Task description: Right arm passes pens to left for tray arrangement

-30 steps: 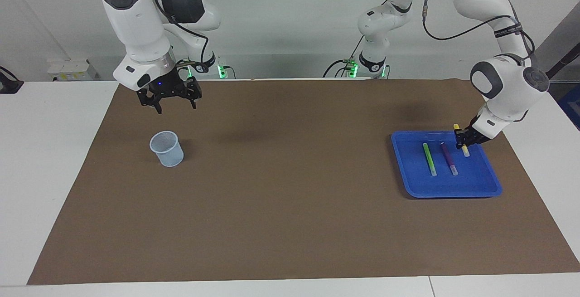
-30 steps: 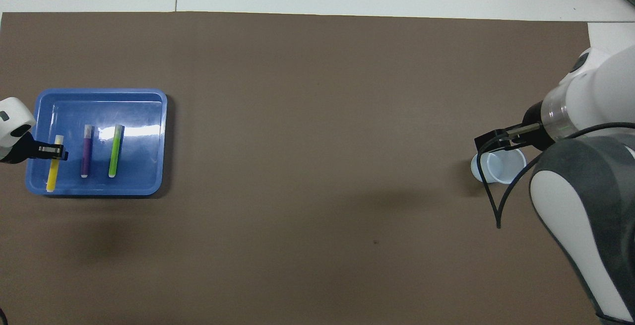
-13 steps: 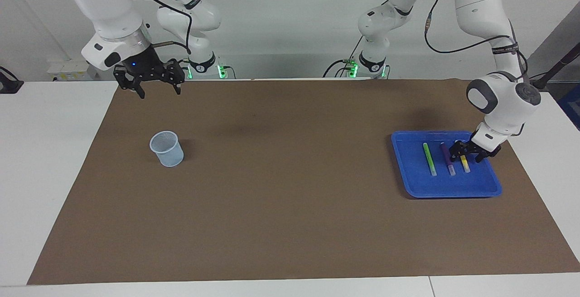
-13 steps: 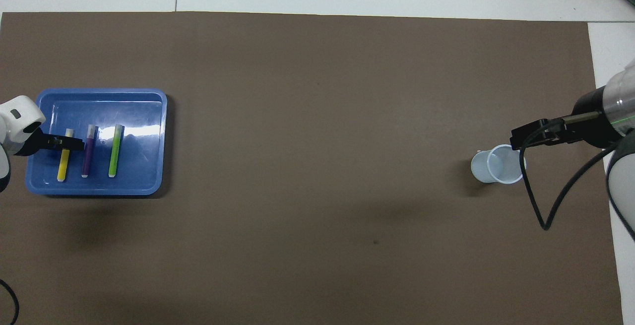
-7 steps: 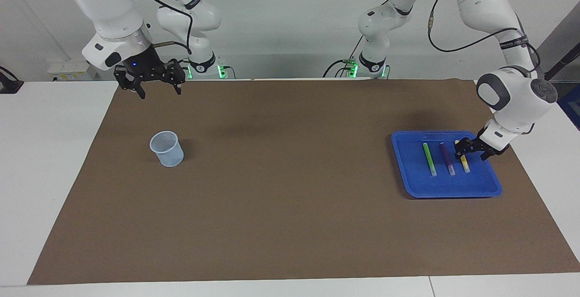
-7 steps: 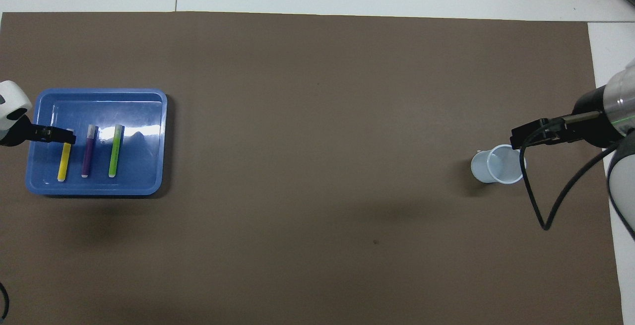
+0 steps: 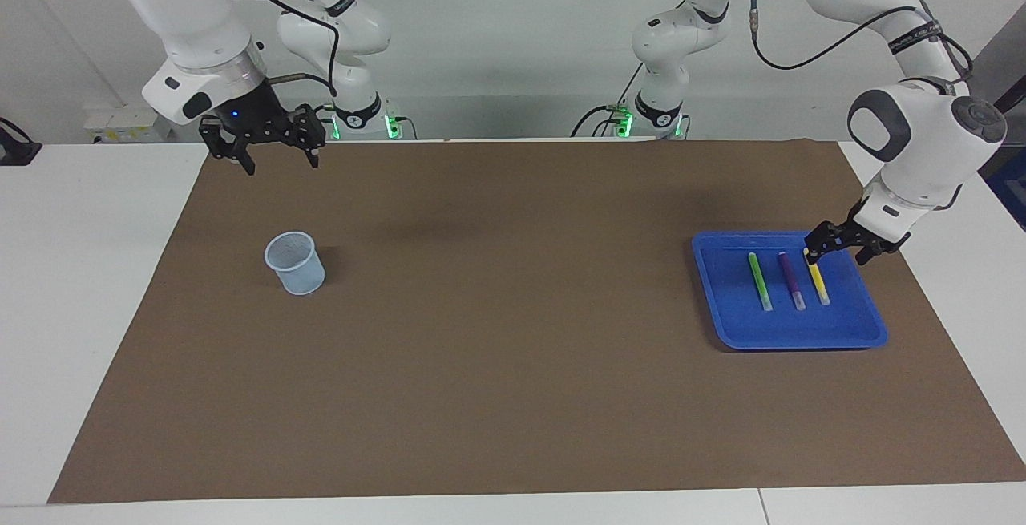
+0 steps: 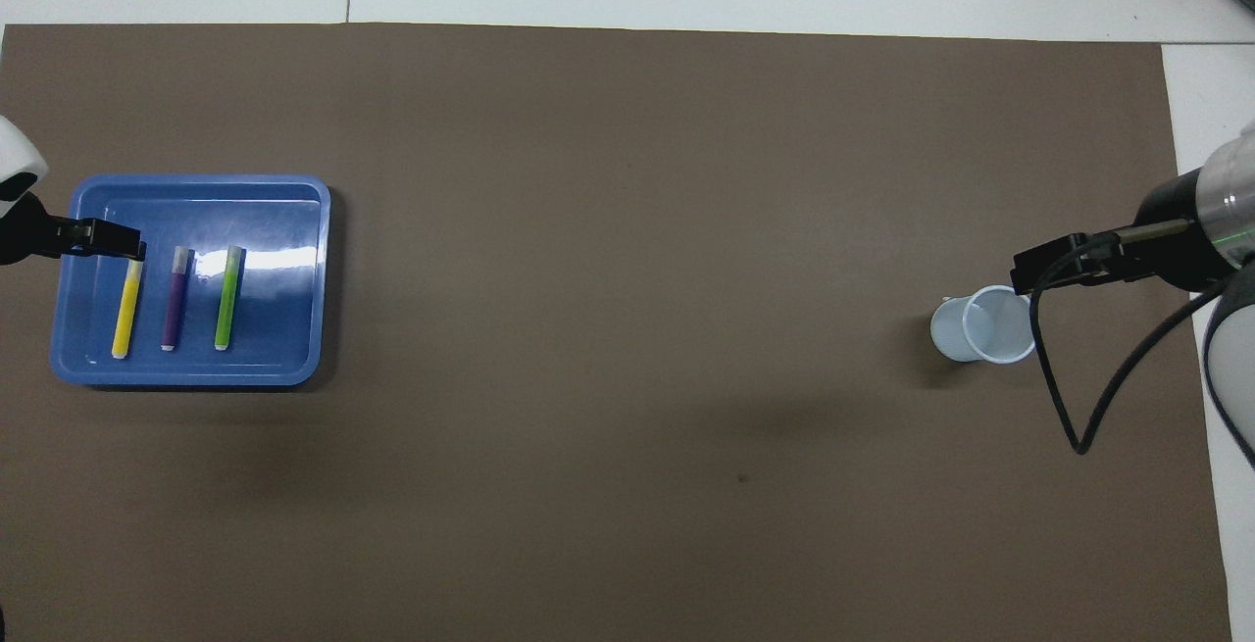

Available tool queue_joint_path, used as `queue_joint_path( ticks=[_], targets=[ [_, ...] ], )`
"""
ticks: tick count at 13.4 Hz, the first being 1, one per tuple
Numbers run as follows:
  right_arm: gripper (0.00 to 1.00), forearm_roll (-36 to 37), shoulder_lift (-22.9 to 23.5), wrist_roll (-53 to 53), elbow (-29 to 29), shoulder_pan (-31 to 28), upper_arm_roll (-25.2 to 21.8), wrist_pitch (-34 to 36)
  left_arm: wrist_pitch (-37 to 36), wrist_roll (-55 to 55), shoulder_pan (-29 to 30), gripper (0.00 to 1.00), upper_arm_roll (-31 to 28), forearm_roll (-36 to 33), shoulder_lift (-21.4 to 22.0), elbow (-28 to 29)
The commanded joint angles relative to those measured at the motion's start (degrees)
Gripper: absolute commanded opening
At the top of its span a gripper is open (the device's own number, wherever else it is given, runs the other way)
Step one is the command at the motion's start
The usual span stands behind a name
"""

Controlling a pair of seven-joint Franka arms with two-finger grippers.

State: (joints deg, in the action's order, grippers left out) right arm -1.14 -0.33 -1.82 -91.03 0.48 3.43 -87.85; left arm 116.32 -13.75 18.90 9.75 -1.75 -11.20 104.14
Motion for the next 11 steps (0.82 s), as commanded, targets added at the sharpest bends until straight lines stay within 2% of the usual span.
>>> queue_joint_path(
  ticks=[1,4,6,11],
  targets=[
    [1.0,-1.1,-0.5,-1.1,-0.2,-0.5,-0.1,-0.5,-4.9,6.7,-4.1,1.0,-0.6,-0.1,2.0,-2.1],
    [1.0,-1.1,-0.5,-1.1,-0.2,-0.5,-0.1,-0.5,-11.6,14.6,-9.7,1.0,-0.6,-0.4,2.3,-7.4],
    [1.0,-1.1,-0.5,-1.1,-0.2,-0.5,-0.1,-0.5,-14.6,16.4,-11.3,1.0,-0.6,-0.4,2.4,-10.0],
    [1.0,-1.1,-0.5,-1.1,-0.2,-0.5,-0.1,-0.5,-18.1,17.0,-12.5,1.0,-0.6,0.0,6.0,-10.8]
  ],
)
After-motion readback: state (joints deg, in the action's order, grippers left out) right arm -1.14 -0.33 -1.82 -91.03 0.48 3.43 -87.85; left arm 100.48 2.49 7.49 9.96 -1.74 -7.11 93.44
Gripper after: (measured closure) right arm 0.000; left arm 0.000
